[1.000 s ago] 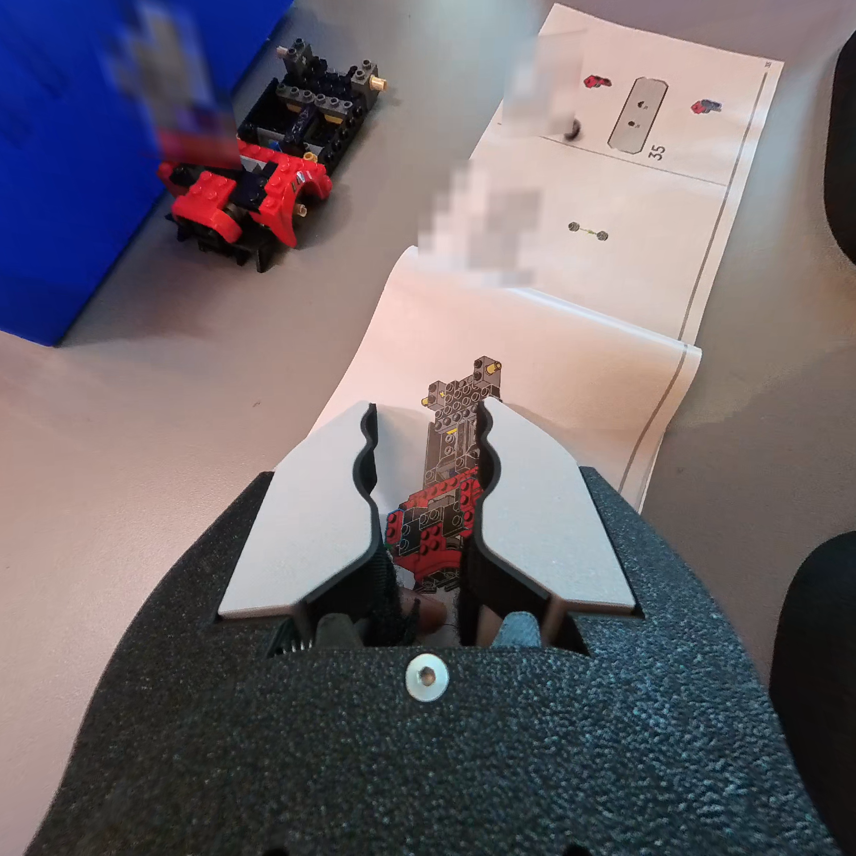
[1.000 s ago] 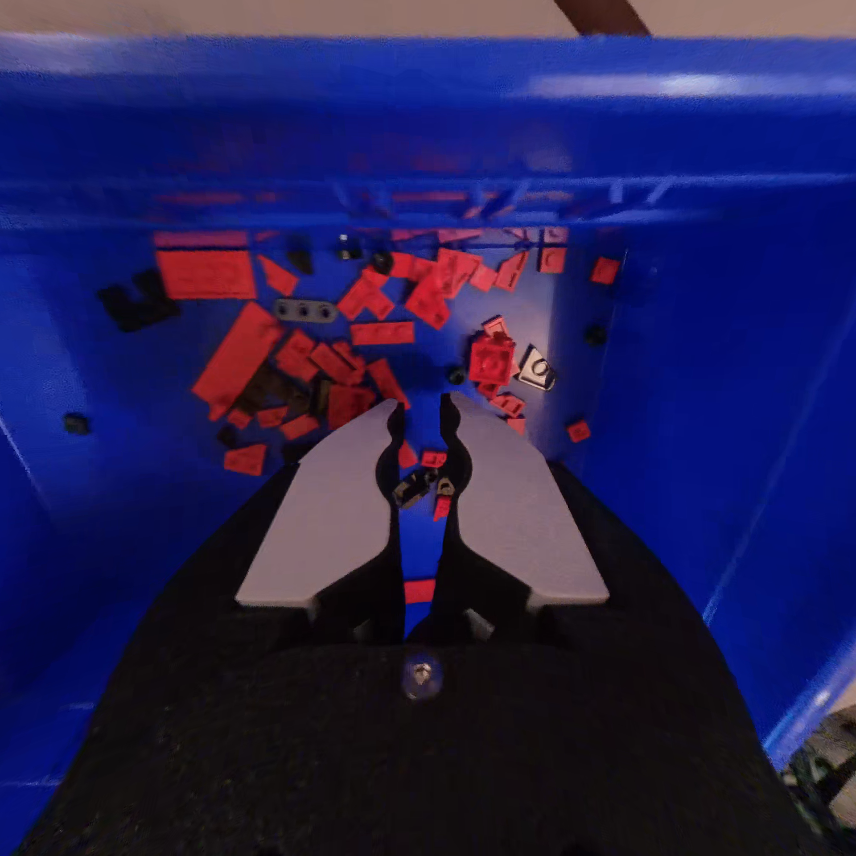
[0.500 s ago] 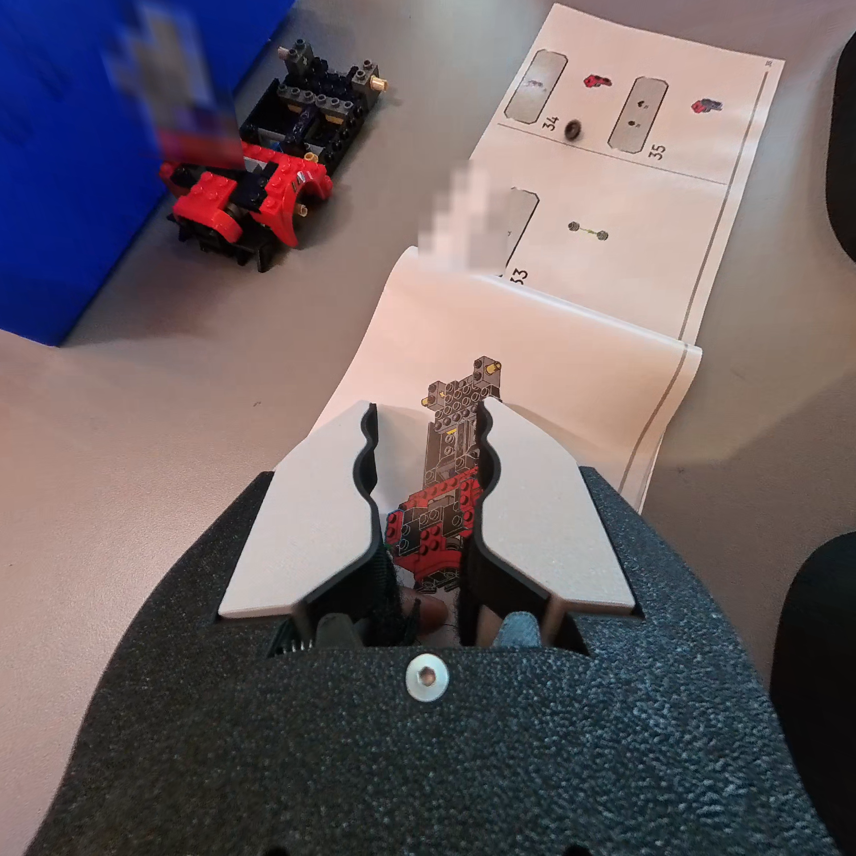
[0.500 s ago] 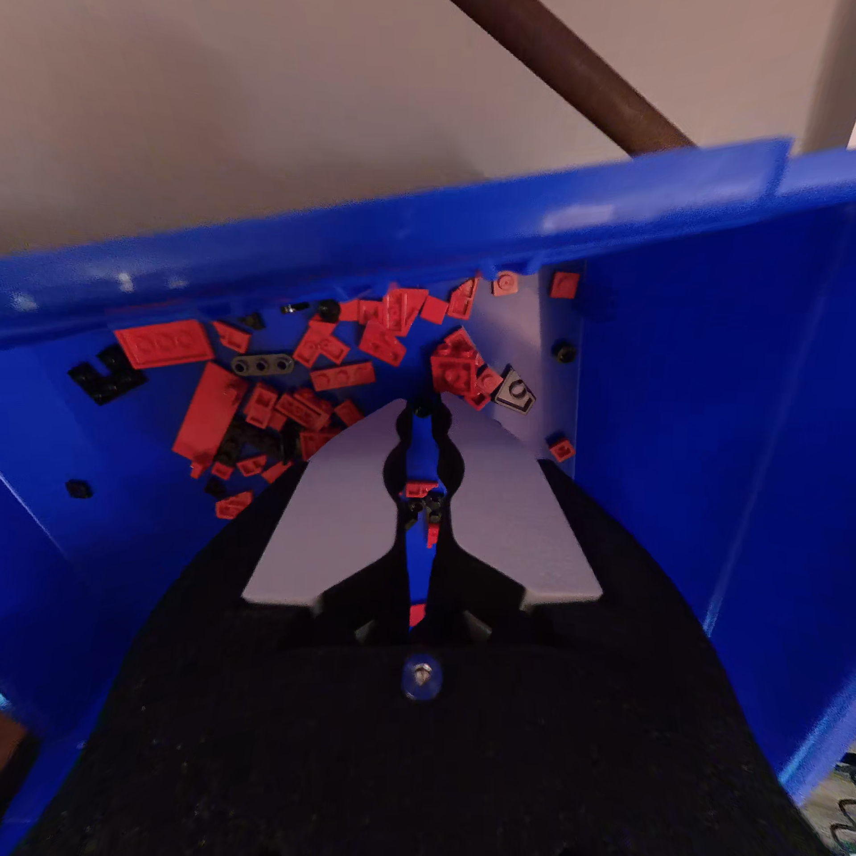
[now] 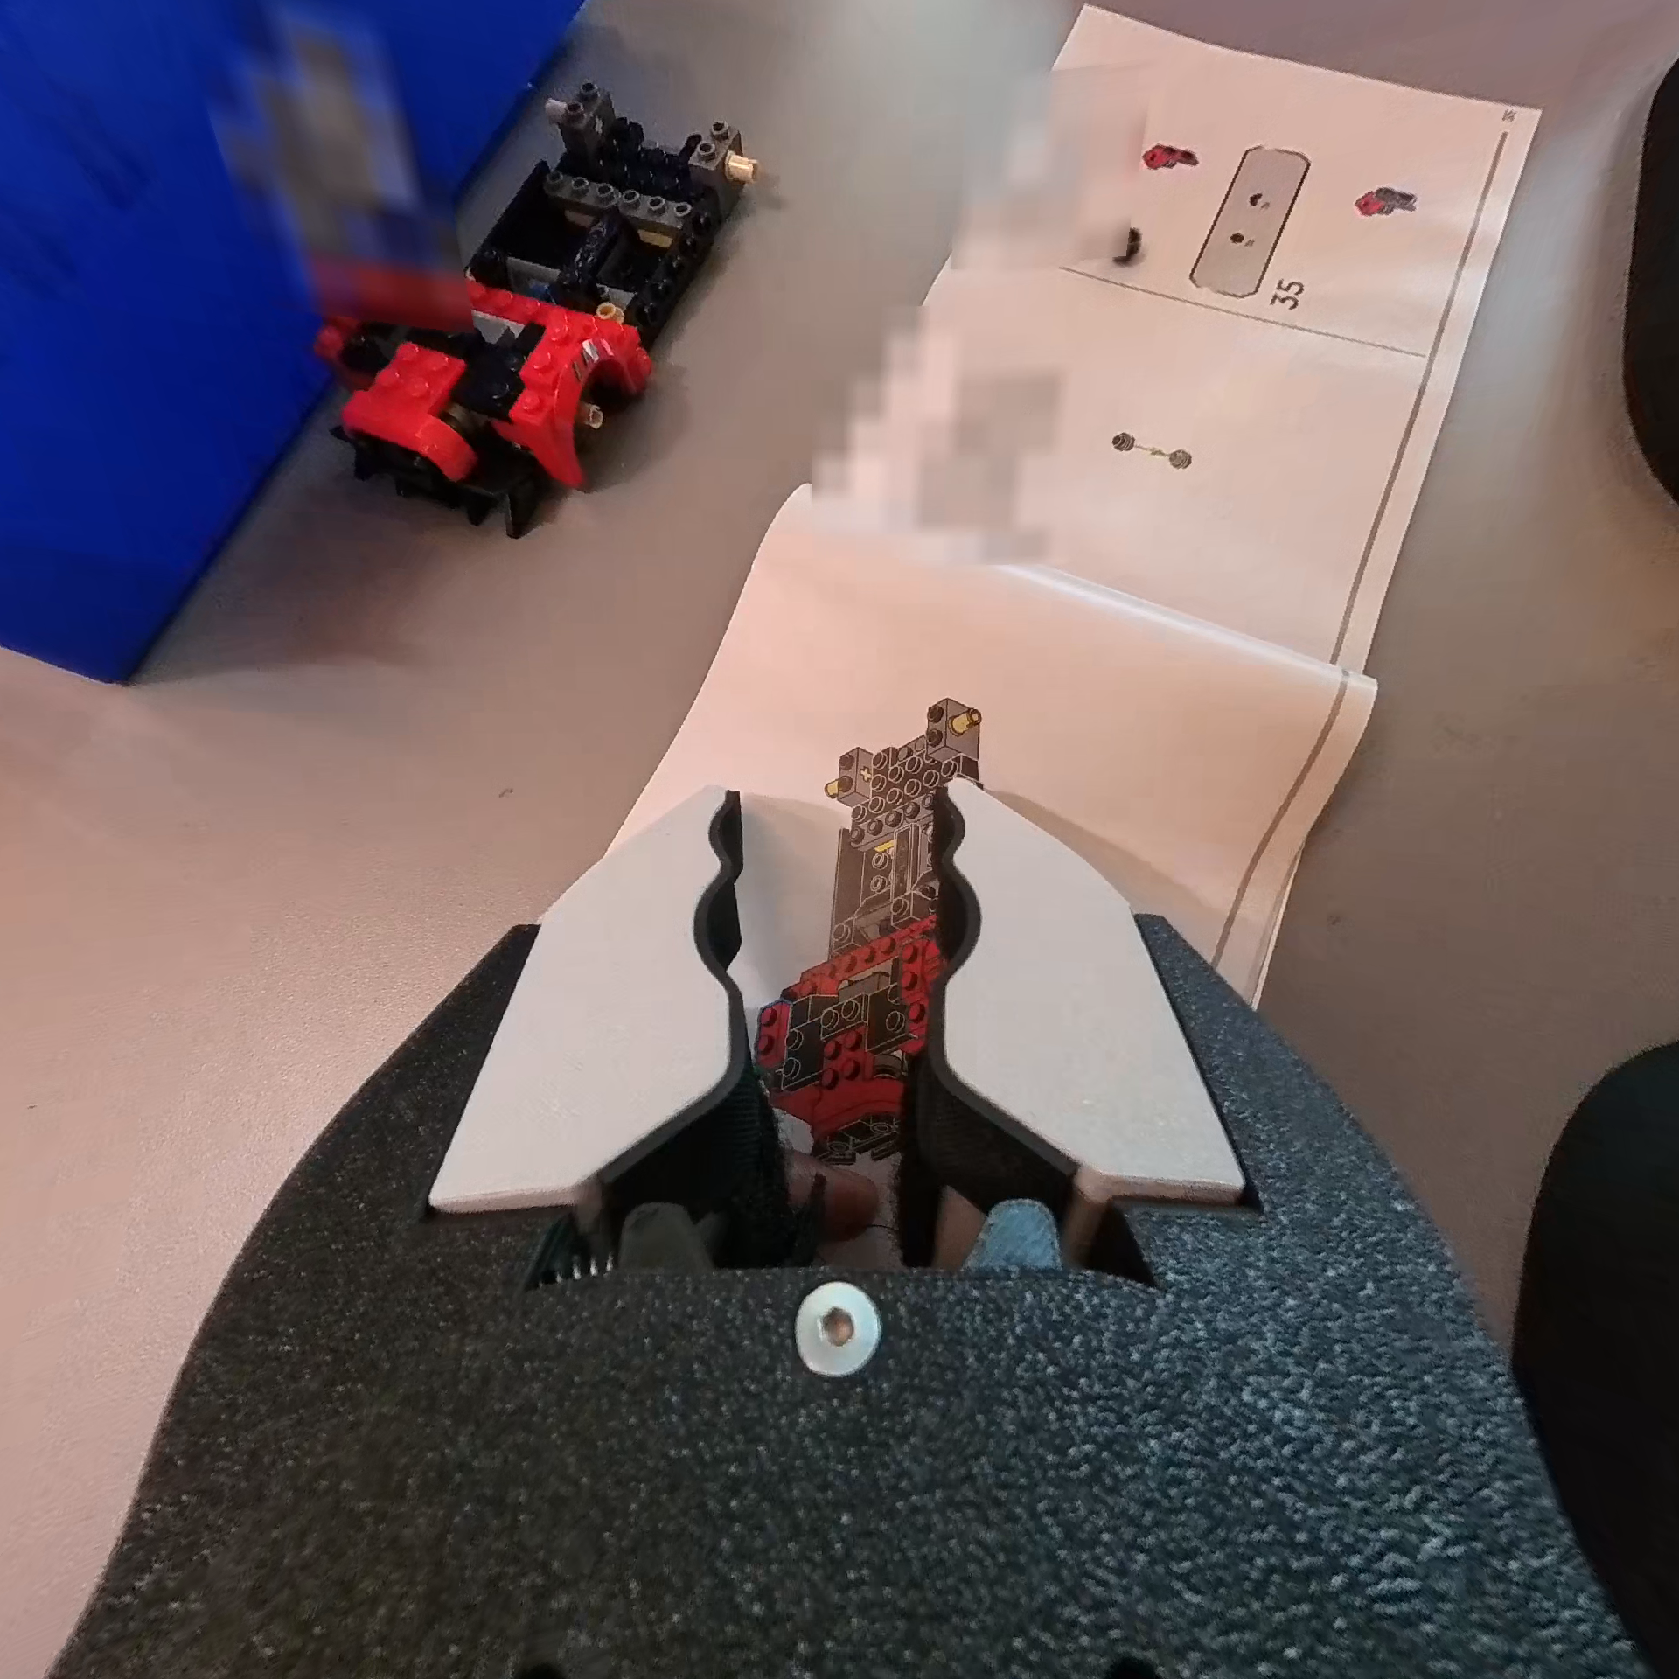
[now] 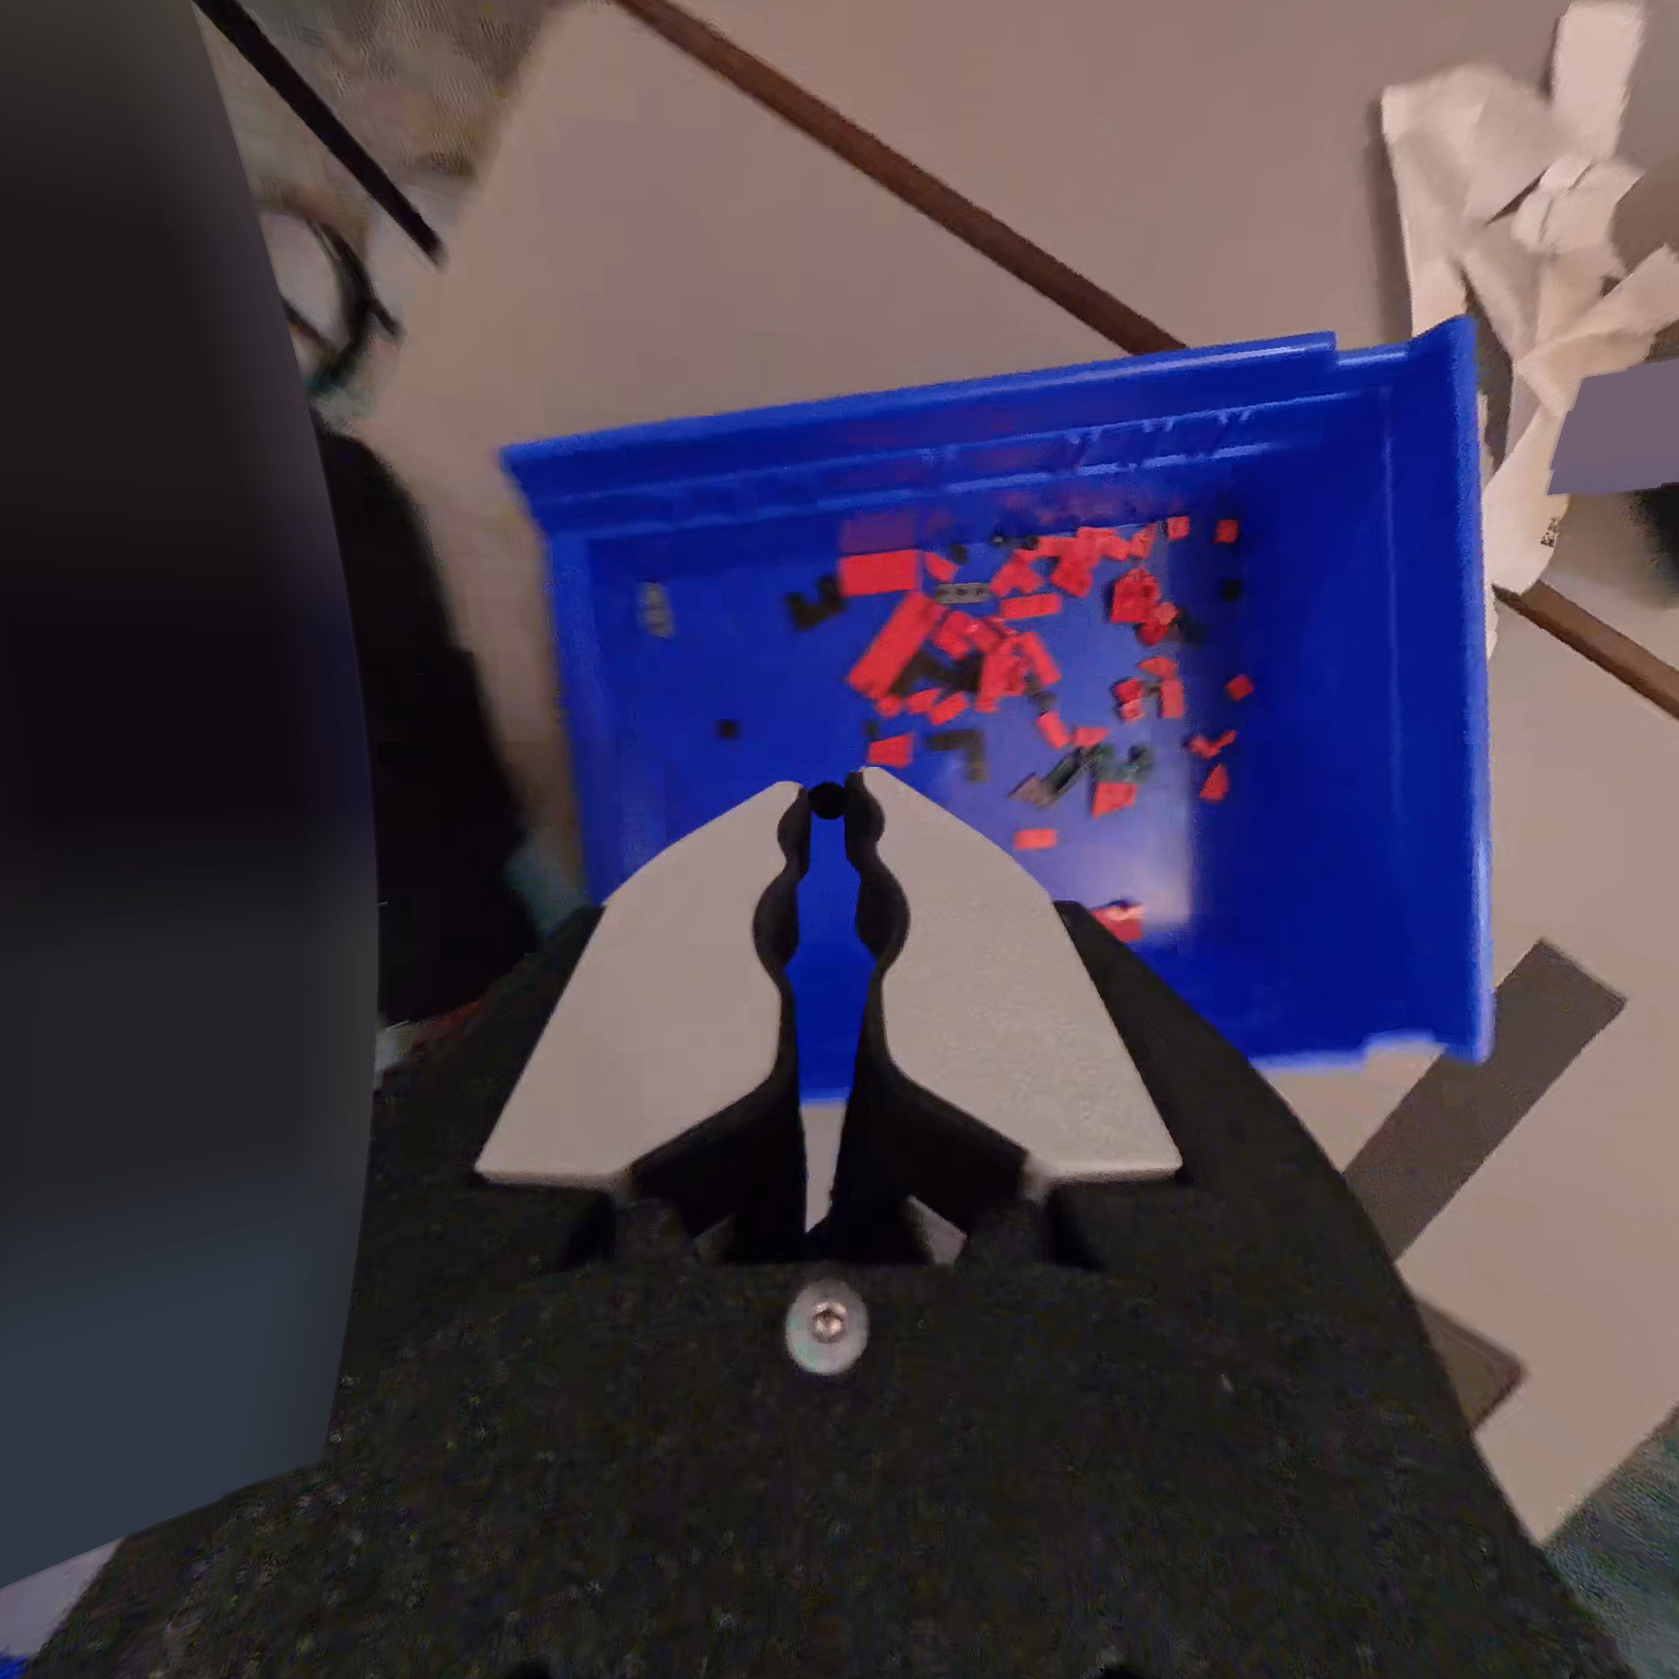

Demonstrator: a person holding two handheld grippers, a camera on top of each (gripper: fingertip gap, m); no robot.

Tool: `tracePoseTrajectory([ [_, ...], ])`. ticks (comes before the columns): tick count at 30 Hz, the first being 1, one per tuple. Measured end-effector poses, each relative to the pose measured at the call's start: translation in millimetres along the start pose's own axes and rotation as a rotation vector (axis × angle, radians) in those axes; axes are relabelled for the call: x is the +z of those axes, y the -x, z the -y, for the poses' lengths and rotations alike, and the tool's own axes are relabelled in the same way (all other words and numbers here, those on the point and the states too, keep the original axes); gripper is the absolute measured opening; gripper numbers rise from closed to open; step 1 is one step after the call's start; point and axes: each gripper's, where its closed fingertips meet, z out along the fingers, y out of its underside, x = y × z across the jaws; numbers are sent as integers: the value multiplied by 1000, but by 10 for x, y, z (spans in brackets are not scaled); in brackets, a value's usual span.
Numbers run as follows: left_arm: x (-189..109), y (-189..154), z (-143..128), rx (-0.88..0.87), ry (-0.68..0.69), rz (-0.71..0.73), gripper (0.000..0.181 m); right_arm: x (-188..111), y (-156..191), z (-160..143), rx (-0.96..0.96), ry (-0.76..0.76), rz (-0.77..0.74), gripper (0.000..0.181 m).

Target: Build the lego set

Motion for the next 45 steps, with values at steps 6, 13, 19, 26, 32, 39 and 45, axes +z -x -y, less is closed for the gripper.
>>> tracePoseTrajectory([
  [6, -1, -1, 2, 4, -1, 2, 40, -1068, 1005, -731, 124, -254, -119, 6],
  [13, -2, -8, 3, 12, -2, 4, 38, -1292, 1911, -2260, 424, -327, -410, 7],
  [19, -3, -12, 4, 18, -3, 6, 38, -632, 2265, -3502, 736, -194, -575, 7],
  [26, -7, -22, 8, 40, -6, 17, 36, -27, 2156, -3884, 821, -153, -471, 7],
  [32, -8, -24, 5, 31, -5, 11, 36, 192, 2187, -3961, 820, -103, -388, 18],
  [39, -10, -29, 10, 45, -7, 21, 35, 132, 2288, -3835, 771, -183, -359, 41],
  [45, -13, -30, 6, 35, -5, 18, 35, -527, 2474, -3984, 1016, -399, -641, 37],
])
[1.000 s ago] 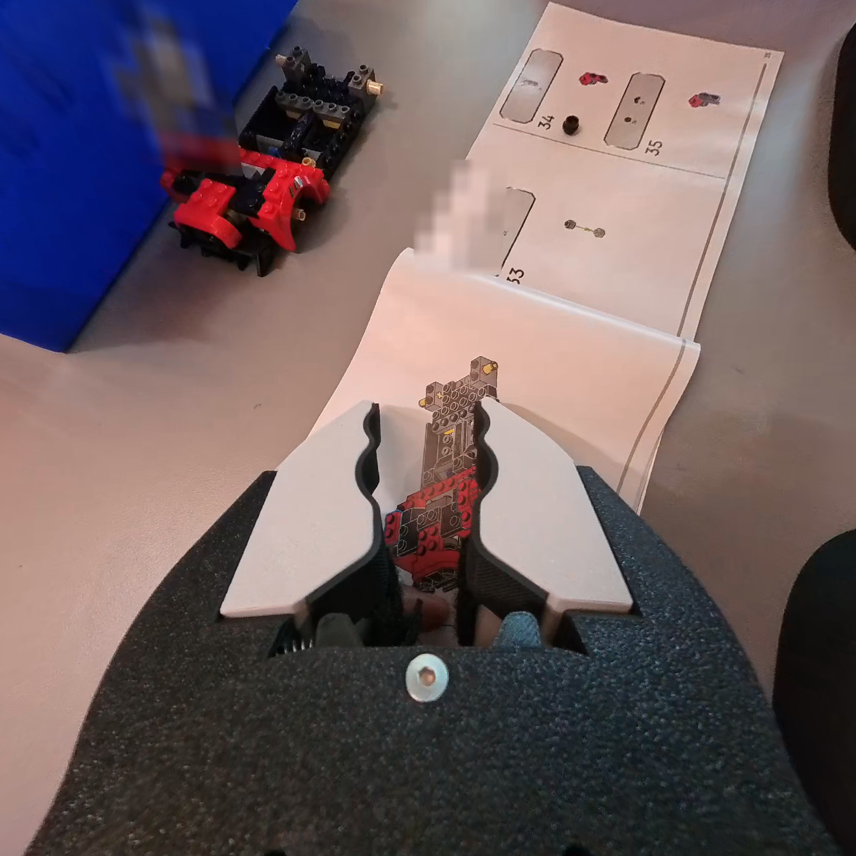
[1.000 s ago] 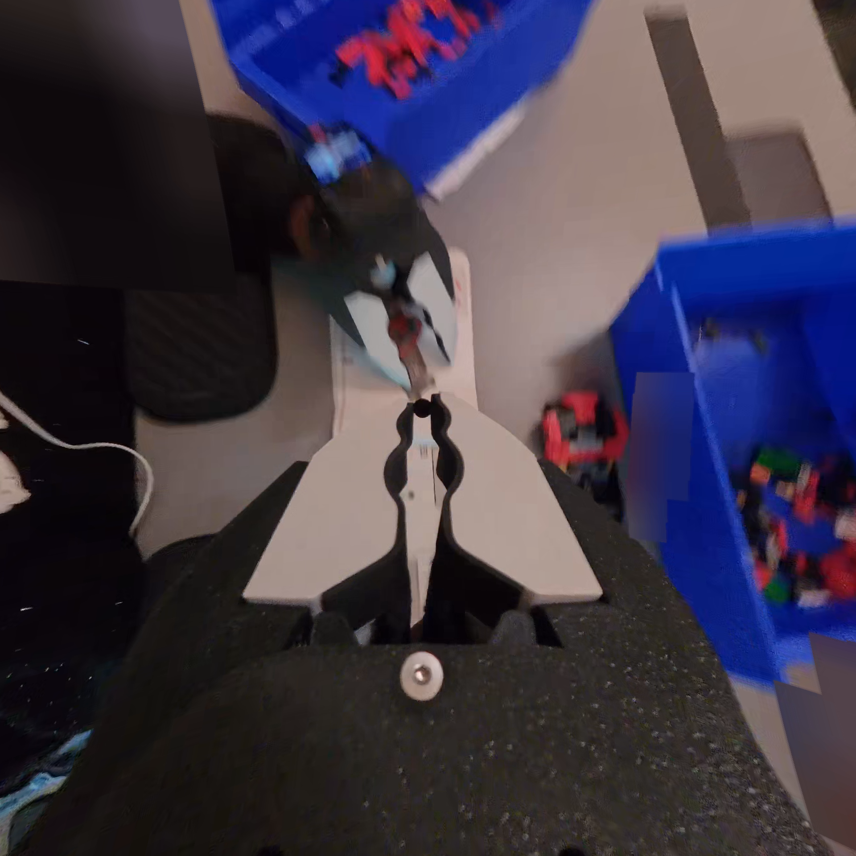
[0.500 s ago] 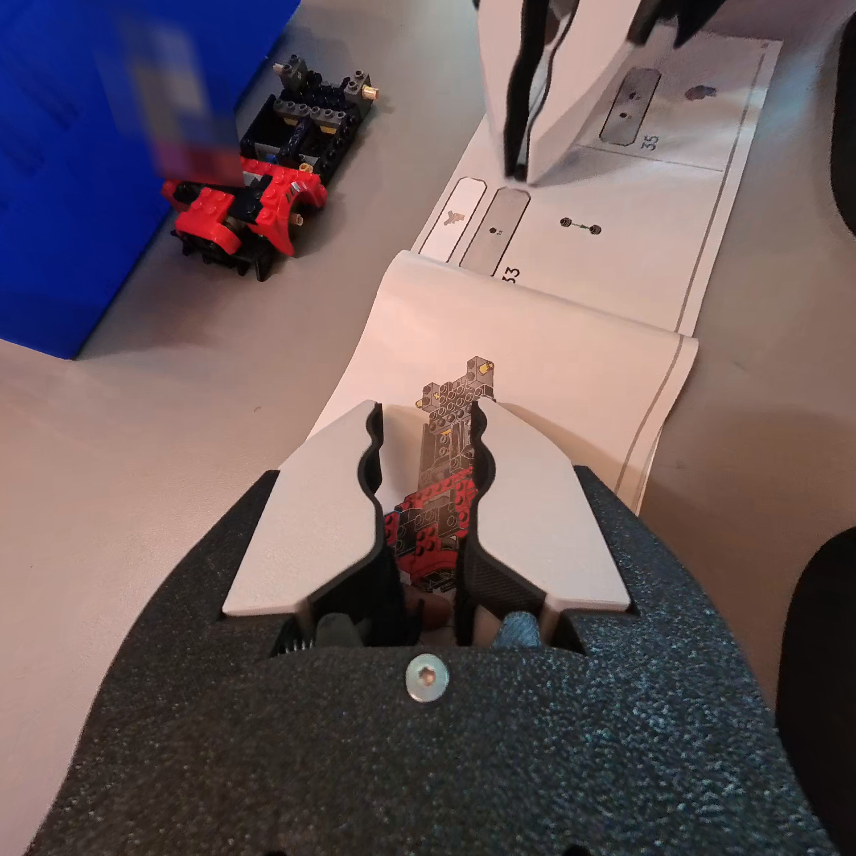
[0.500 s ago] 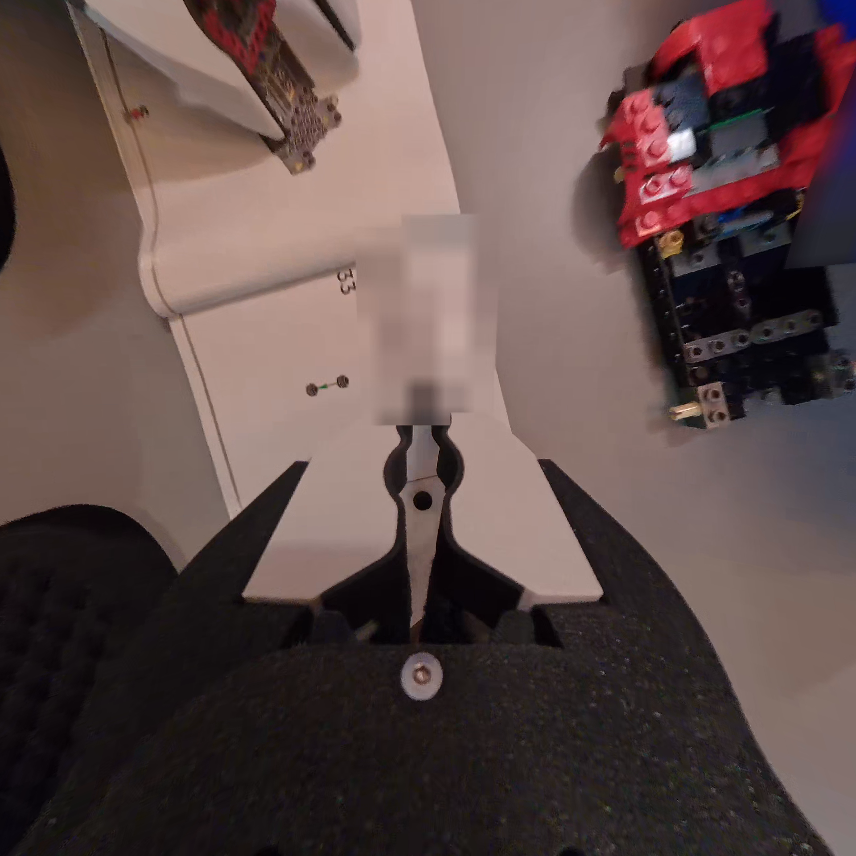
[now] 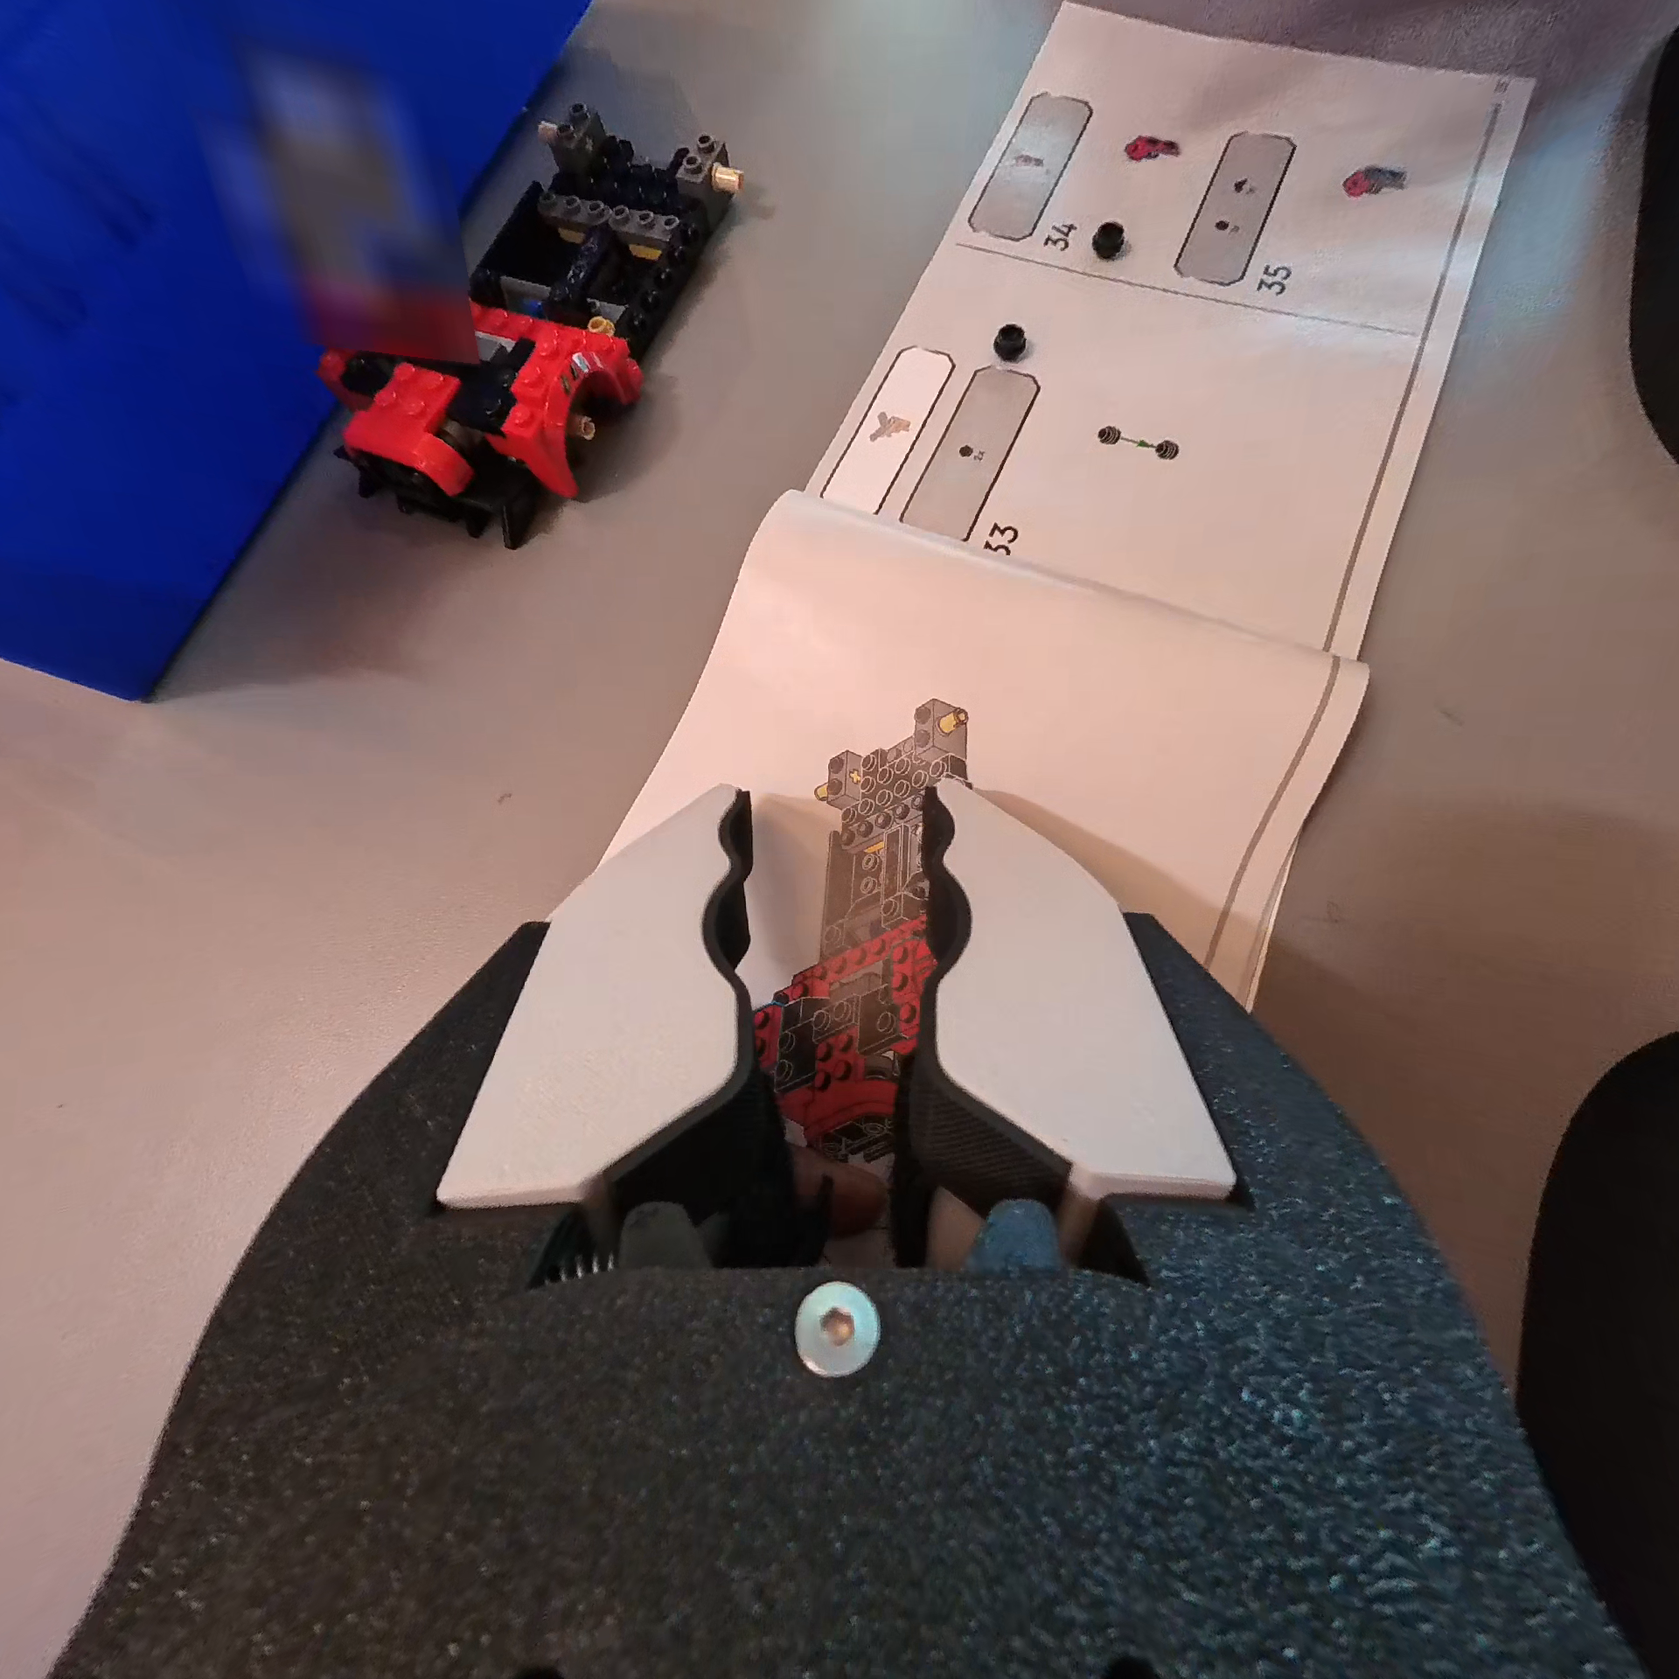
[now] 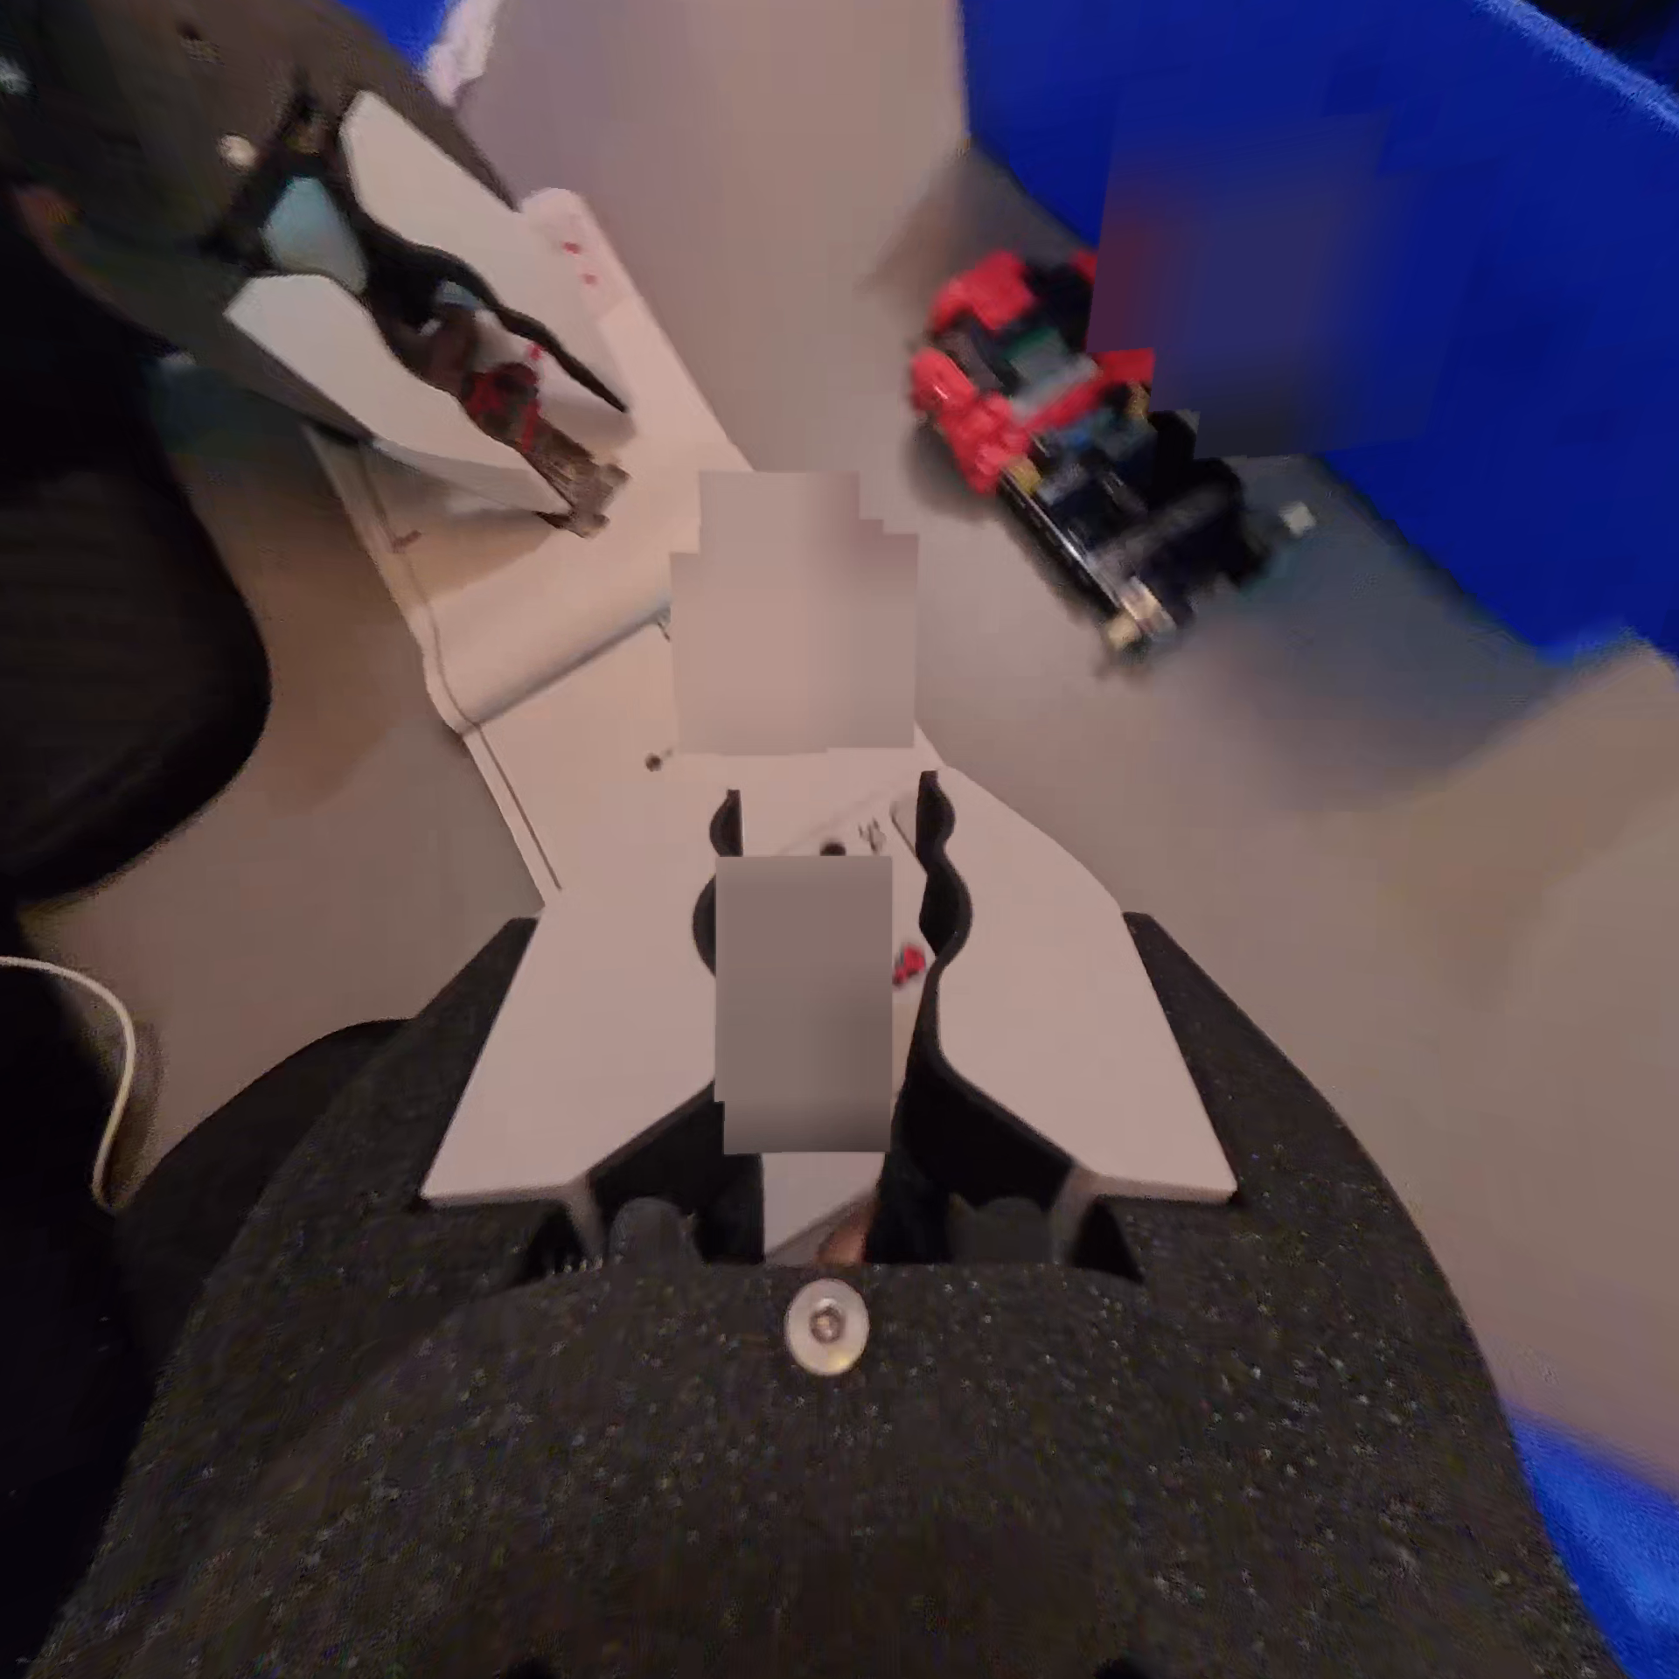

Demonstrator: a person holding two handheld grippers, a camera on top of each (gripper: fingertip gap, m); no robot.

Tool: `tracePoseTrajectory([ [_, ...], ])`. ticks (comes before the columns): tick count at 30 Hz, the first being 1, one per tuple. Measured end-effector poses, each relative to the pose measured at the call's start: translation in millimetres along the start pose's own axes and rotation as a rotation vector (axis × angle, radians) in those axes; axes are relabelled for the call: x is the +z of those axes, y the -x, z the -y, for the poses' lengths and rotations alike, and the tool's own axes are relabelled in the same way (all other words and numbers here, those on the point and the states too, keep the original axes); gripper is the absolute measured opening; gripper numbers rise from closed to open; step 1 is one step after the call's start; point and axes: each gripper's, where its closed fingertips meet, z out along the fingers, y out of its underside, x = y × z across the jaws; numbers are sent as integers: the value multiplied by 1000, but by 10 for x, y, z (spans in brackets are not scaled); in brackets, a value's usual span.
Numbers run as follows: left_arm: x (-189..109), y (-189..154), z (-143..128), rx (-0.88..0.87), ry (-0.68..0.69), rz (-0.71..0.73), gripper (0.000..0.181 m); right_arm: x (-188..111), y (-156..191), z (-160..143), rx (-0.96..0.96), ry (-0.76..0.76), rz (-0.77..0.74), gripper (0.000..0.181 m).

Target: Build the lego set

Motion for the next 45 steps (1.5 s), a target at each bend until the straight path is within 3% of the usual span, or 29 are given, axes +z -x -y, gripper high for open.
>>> tracePoseTrajectory([
  [4, -3, -2, -3, -4, 1, 0, 35, -84, -73, -494, 122, 94, -165, 41],
  [7, -3, -3, -3, -4, 1, 0, 35, 4, -21, -702, 117, 139, -192, 46],
  [21, -27, 15, 0, 6, -7, 35, 38, 106, -110, -791, 54, 160, -182, 49],
  [25, -114, -106, 131, 12, -39, 19, 45, 104, -130, -783, 56, 137, -173, 46],
  [30, -677, -194, 678, -43, -190, 21, 43, 100, -146, -777, 55, 84, -169, 43],
  [33, -1153, -65, 760, -50, -206, 113, 28, 97, -130, -722, 37, 40, -166, 54],
  [36, -1641, 175, 610, -82, -175, 261, 16, -32, -158, -389, 77, -195, -186, 52],
  [37, -1802, 258, 530, -98, -161, 309, 2, -118, -232, -289, 90, -272, -228, 51],
  [41, -2352, 494, 239, -177, -137, 432, 0, -466, -527, -69, 116, -574, -439, 37],
  [45, -2804, 845, -56, -191, -78, 620, 0, -347, -517, -195, 127, -539, -428, 36],
])
